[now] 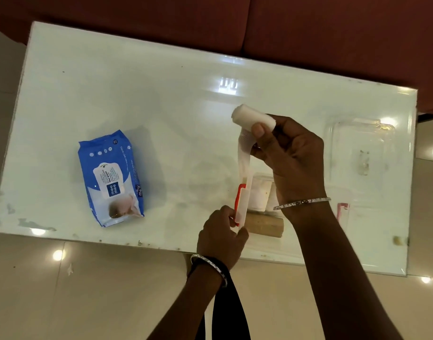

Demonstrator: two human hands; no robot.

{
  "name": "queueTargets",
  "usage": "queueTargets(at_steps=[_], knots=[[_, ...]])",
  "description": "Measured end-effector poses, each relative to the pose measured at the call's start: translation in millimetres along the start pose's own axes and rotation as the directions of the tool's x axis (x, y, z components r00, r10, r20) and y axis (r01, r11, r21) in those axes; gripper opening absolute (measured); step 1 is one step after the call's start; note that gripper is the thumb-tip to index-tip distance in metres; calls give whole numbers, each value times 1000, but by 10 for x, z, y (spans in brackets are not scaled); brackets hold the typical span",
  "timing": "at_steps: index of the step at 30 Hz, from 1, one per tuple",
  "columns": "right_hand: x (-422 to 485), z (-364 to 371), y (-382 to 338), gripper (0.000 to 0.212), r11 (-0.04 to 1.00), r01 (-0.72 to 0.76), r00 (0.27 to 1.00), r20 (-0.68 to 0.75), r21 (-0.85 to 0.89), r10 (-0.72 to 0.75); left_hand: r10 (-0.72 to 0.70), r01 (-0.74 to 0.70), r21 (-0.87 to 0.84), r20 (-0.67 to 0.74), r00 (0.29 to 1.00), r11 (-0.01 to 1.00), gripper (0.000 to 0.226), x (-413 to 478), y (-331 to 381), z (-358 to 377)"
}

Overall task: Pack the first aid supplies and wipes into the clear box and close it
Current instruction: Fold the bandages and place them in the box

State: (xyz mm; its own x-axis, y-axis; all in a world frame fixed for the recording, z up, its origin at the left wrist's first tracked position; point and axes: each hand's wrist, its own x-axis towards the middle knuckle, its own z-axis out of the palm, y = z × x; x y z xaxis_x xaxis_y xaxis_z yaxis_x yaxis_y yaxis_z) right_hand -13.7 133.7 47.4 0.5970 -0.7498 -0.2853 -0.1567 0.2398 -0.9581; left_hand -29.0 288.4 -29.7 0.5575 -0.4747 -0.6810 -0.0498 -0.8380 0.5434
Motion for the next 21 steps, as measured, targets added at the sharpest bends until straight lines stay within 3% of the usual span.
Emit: queueTargets(at_steps=[6,11,14,19,21], knots=[[216,86,-198,13,986,-27,1000,2,167,27,39,-41,-34,-55,998,999,19,2,-30,-59],[464,71,-438,24,964,-28,998,-39,263,40,10,-12,-44,-54,998,999,21,49,-74,-230],[471,-23,-510,27,964,-75,997,34,255,69,-2,-6,-128,-65,998,992,27,100,-50,-444],[199,-180,-397,25,955,-220,964,193,198,182,133,-303,-364,-424,896,881,17,144,245,-1017],[50,-190,-302,30,938,-286,945,220,197,242,204,-402,-414,-444,872,817,29,129,393,-1211]])
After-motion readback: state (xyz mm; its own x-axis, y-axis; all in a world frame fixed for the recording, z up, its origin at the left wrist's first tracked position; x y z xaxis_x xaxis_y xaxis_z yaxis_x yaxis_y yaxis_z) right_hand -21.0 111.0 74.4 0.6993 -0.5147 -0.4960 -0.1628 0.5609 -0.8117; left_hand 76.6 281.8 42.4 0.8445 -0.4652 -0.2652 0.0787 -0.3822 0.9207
